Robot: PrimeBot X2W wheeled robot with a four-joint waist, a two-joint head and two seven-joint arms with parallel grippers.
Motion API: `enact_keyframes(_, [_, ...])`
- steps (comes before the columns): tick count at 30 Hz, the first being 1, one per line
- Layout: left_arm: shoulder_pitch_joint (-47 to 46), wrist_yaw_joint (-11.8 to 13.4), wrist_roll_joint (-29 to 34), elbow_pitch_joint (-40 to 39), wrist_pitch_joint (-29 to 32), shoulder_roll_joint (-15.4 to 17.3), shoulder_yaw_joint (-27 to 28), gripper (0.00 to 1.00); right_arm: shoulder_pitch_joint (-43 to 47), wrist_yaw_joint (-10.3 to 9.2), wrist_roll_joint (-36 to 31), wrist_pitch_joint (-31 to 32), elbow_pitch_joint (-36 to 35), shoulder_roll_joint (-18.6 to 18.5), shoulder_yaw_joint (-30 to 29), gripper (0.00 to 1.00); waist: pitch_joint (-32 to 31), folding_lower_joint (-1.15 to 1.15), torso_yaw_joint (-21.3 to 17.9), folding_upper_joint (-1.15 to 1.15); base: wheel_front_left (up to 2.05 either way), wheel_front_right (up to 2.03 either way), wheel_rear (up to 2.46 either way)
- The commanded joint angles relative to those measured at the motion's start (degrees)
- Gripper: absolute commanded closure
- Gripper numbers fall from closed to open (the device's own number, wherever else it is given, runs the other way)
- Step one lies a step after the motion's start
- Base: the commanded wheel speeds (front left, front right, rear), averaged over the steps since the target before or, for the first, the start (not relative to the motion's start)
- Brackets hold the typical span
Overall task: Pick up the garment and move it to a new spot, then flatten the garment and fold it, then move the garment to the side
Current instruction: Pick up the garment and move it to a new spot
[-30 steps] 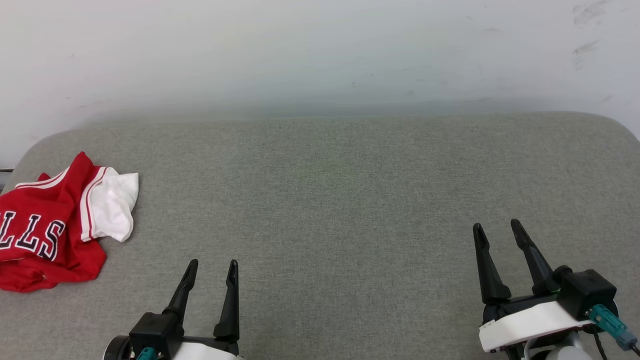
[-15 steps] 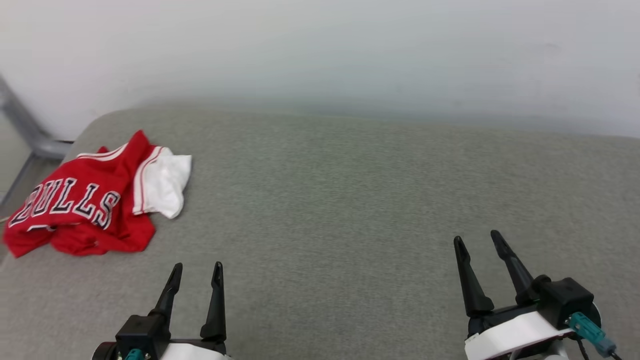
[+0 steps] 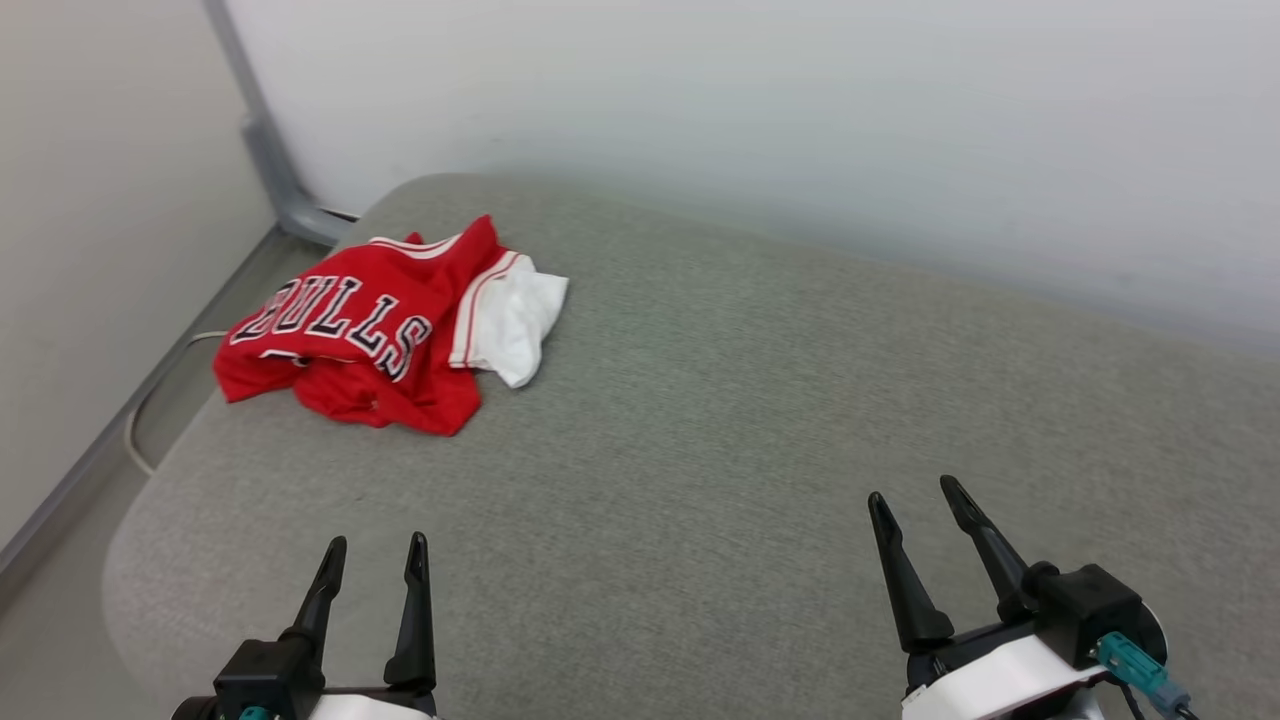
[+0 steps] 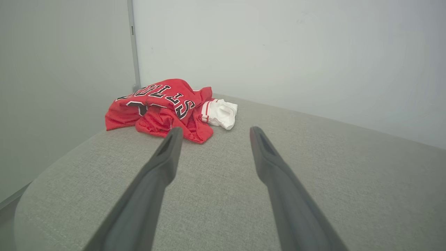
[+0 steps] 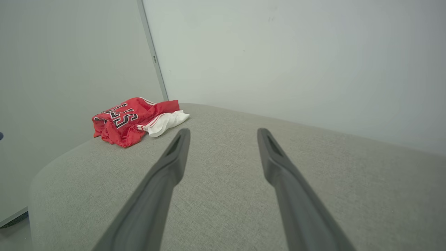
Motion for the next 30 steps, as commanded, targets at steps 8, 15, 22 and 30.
enact_keyframes(8, [1.4, -0.4, 1.1, -0.3, -0.2, 0.0, 0.1, 0.00, 1.0, -0.04, 0.5, -0.1, 0.6, 0.1, 1.2, 0.00, -1.5, 0.00, 6.0, 0.00, 0.00, 0.00, 0.00])
enact_keyframes(15, [1.8, -0.6, 1.5, -0.4, -0.2, 0.0, 0.4, 0.00, 1.0, -0.04, 1.1, -0.1, 1.0, 0.1, 1.6, 0.00, -1.8, 0.00, 6.9, 0.00, 0.00, 0.00, 0.00])
enact_keyframes(22, [1.5, -0.6, -0.2, 0.3, -0.2, 0.0, 1.5, 0.00, 0.6, -0.04, 1.6, -0.1, 1.8, 0.1, 1.9, 0.00, -0.9, 0.00, 5.9, 0.00, 0.00, 0.00, 0.00])
enact_keyframes(30, [-3.8, -2.9, 0.4, 5.2, -0.2, 1.6, 1.8, 0.00, -2.7, -0.03, -0.9, -0.1, -0.1, 0.1, 1.6, 0.00, 4.6, 0.00, 2.9, 0.00, 0.00, 0.00, 0.00])
